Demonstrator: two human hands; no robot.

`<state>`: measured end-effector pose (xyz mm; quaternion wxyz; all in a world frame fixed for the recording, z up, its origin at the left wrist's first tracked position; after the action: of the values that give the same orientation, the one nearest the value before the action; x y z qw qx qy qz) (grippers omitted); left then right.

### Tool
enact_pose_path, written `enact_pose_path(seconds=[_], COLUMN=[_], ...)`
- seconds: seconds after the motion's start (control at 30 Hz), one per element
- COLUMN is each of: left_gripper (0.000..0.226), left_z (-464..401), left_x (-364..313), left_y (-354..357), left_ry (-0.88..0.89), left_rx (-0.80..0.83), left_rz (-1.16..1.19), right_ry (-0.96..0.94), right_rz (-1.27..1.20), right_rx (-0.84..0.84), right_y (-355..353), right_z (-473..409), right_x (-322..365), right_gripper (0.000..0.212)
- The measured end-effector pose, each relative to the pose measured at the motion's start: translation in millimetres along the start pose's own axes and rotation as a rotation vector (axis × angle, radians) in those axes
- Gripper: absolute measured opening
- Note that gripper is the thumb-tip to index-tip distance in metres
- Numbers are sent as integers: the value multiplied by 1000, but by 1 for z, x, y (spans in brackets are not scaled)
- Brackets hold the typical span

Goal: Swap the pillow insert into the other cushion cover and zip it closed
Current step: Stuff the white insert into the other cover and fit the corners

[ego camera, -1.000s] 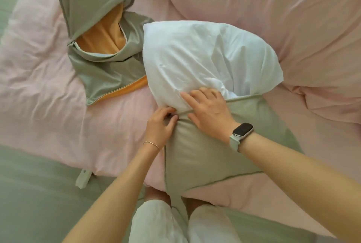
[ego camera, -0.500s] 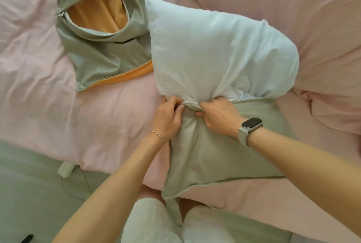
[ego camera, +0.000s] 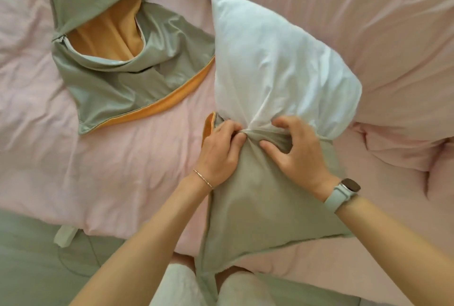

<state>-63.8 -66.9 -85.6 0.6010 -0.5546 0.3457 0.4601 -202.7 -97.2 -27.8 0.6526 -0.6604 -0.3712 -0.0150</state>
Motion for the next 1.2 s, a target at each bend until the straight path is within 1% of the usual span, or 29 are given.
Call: enact_pose_path(seconds=[0.03, 0.07, 0.1, 0.17, 0.27, 0.33, 0.4, 0.43, 0.5, 0.53, 0.6, 0.67, 0.7, 0.77, 0.8, 0.83, 0.87, 0.9, 0.93, 0.97, 1.0, 1.07, 1.13, 1.17, 1.2], left_gripper=[27, 26, 27, 35, 37, 33, 31, 29, 18, 11, 7, 9, 14, 31, 37, 40, 39, 37, 35, 34, 34, 29, 19, 16, 15], left_z=[-4, -6, -8, -11, -11, -4, 4, 8, 14, 17, 20, 19, 17, 10, 9, 8, 8, 6, 5, 4, 5, 12, 25, 31, 37], left_x=[-8, -15, -20, -20, -5, 8, 17, 19, 13, 7, -3, -10, -9, -1, 6, 13, 21, 26, 26, 21, 14, 4, 7, 14, 22], left_y=[0, 0, 0, 3, 3, -2, -11, -17, -26, -26, -21, -14, -10, 1, 6, 8, 9, 9, 9, 9, 10, 14, 15, 12, 6], left_ry=[-1, 7, 16, 10, -31, -67, -100, -80, 45, 112, 178, 186, 167, 82, 24, -41, -95, -115, -110, -85, -46, 52, 156, 175, 149], left_rx=[-5, -8, -1, 42, 73, 43, -23, -74, -186, -208, -188, -151, -116, 3, 61, 106, 138, 150, 156, 164, 178, 207, 195, 188, 184], left_rz=[8, 11, 14, 27, 17, -16, -26, -56, -165, -197, -199, -220, -244, -284, -299, -307, -308, -297, -282, -263, -247, -251, -284, -254, -177], right_ry=[-85, -152, -188, -169, -141, -86, -3, 32, 113, 170, 256, 328, 358, 367, 339, 279, 187, 46, -111, -241, -324, -339, -303, -277, -231], right_rz=[62, 136, 216, 277, 207, 155, 69, 28, -92, -161, -296, -389, -394, -313, -242, -178, -117, -40, 52, 132, 201, 307, 394, 407, 403], right_rx=[-46, -56, -42, 60, 198, 285, 447, 537, 673, 743, 819, 810, 789, 722, 657, 541, 385, 216, 75, 10, 47, 277, 509, 577, 635], right_y=[-9, -15, -17, -11, 16, 38, 61, 68, 71, 68, 57, 45, 43, 43, 42, 37, 27, 14, 5, 4, 11, 39, 64, 70, 72], right_z=[-3, -6, -9, -11, -13, -13, -12, -12, -10, -8, -5, -2, 1, 7, 9, 6, -1, -13, -28, -46, -68, -110, -131, -132, -131], right_x=[3, 6, 6, -2, -10, -8, -4, -1, 0, -2, -6, -8, -11, -15, -16, -13, -6, 6, 20, 33, 42, 46, 39, 33, 26], right_gripper=[44, 46, 46, 43, 39, 46, 56, 57, 50, 45, 42, 43, 45, 48, 46, 42, 37, 35, 37, 45, 55, 70, 72, 68, 62])
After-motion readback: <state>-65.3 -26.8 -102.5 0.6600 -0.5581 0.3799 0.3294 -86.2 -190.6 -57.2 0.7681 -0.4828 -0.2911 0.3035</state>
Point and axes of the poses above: each hand's wrist, its own z-axis away from the middle knuckle, its own y-axis out of the palm, x = y × z, the point moved 8 cm from there along -z, towards the middle knuckle, and after that the axes turned 7 degrees about -y, right-handed, at the moved point
